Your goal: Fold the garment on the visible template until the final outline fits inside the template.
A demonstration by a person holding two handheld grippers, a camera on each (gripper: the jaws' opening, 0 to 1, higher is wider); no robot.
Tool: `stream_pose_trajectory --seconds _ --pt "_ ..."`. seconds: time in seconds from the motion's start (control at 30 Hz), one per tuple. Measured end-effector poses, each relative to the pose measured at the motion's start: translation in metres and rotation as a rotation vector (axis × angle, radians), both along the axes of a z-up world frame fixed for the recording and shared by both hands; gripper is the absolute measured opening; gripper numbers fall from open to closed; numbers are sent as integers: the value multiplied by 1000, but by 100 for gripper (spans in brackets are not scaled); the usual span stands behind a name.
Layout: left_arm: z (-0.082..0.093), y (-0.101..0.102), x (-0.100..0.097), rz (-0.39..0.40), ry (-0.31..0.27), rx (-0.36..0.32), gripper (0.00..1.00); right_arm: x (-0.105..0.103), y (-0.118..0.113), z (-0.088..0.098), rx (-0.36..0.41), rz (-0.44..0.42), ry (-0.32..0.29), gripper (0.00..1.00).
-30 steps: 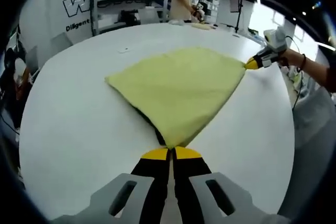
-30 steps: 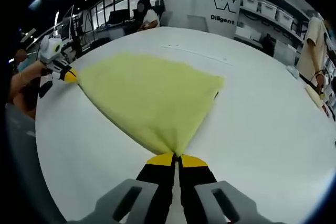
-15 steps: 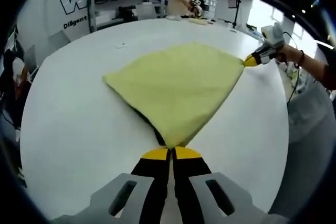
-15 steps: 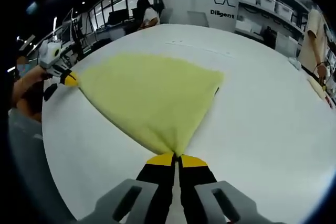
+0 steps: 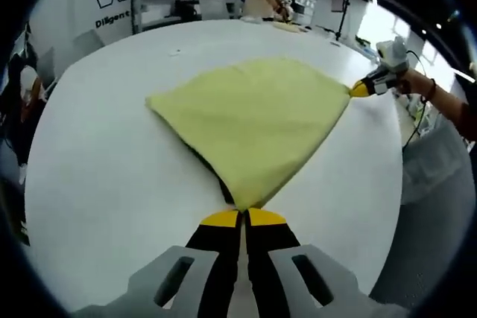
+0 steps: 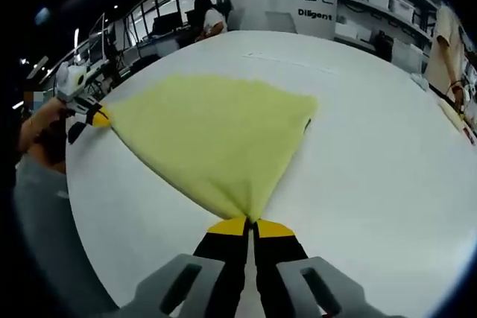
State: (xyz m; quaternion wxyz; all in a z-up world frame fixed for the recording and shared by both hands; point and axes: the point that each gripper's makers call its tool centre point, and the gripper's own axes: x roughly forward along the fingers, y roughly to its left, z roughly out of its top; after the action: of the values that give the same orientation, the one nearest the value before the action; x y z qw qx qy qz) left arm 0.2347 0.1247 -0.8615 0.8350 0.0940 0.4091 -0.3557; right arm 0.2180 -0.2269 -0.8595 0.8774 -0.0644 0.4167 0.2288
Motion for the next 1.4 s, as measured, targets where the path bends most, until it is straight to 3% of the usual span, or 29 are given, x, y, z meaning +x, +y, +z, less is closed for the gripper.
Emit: stream_pose_trajectory --seconds 0.43,0.73,0.8,0.97,1.07,1.13,1.3,1.4 --pt "-3 3 -11 18 24 2 0 -11 1 -4 16 -6 11 0" --pt "-4 3 -9 53 34 -14 0 -9 1 -6 53 -64 34 0" --pt "-4 3 -8 94 64 -34 0 -9 0 -7 53 -70 33 0" --pt "-3 4 -9 105 49 -23 4 -8 -2 -3 85 -120 27 3" --pt "0 5 -10 107 35 -18 16 -8 1 5 107 -139 4 12" --pt "3 6 -11 135 38 -19 29 -9 3 11 117 -142 -9 24" --pt "22 5 -15 168 26 -55 46 -13 10 27 117 -143 -24 51" --pt "34 6 -16 194 3 -68 62 -16 16 42 132 -142 -48 58"
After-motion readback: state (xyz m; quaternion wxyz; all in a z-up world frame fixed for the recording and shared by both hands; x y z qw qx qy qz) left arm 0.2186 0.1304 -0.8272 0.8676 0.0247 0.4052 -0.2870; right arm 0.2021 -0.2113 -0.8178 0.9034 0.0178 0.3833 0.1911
